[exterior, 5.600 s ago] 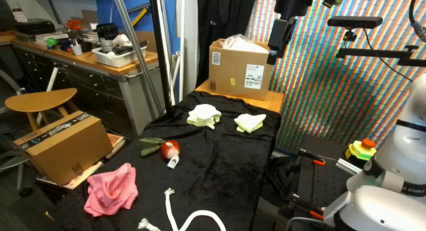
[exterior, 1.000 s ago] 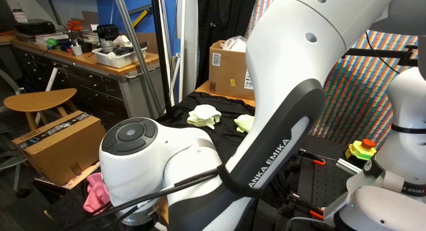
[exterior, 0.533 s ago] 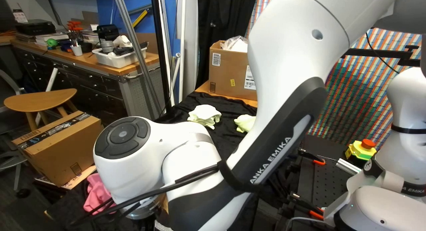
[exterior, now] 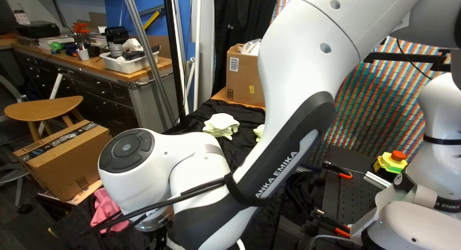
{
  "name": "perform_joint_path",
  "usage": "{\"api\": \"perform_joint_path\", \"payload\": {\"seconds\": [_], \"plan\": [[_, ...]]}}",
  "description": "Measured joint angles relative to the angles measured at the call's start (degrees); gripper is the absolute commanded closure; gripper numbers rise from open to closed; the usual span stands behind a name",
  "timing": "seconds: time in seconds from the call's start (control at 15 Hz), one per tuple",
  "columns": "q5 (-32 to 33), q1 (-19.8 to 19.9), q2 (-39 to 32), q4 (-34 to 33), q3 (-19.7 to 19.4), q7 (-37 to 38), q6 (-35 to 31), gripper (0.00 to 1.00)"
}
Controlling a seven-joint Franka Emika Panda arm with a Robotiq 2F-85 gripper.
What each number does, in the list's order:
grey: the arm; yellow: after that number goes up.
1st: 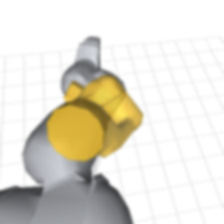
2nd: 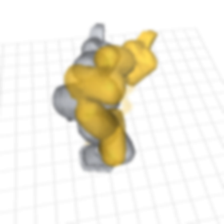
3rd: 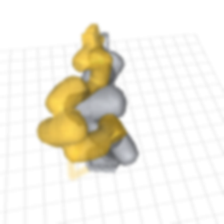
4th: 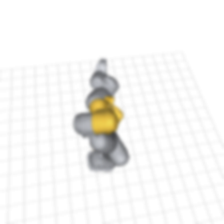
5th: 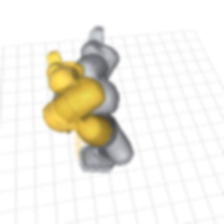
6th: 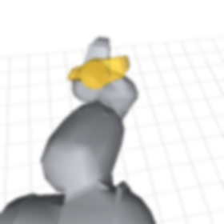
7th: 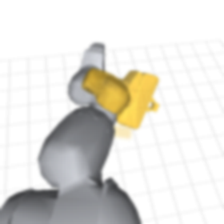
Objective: Stack the items on the tablecloth together.
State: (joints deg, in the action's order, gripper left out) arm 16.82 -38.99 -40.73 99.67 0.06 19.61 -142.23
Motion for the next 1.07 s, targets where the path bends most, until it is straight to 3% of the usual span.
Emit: {"api": "perform_joint_path", "payload": {"seconds": [0.27, 0.33, 0.4, 0.53, 0.93, 1.07], "plan": [[0.0, 0.4, -2.0, -1.8, 0.0, 0.1, 0.6, 0.00], [0.0, 0.4, -2.3, -2.1, 0.0, 0.1, 1.1, 0.06], [0.0, 0.4, -2.5, -2.4, 0.0, 0.1, 1.7, 0.27], [0.0, 0.4, -2.8, -2.8, 0.0, 0.2, 3.3, 0.31], [0.0, 0.5, -2.8, -3.7, 0.0, 0.5, 7.4, 0.78], [0.0, 0.5, -2.8, -3.9, 0.1, 0.5, 8.3, 0.88]]}}
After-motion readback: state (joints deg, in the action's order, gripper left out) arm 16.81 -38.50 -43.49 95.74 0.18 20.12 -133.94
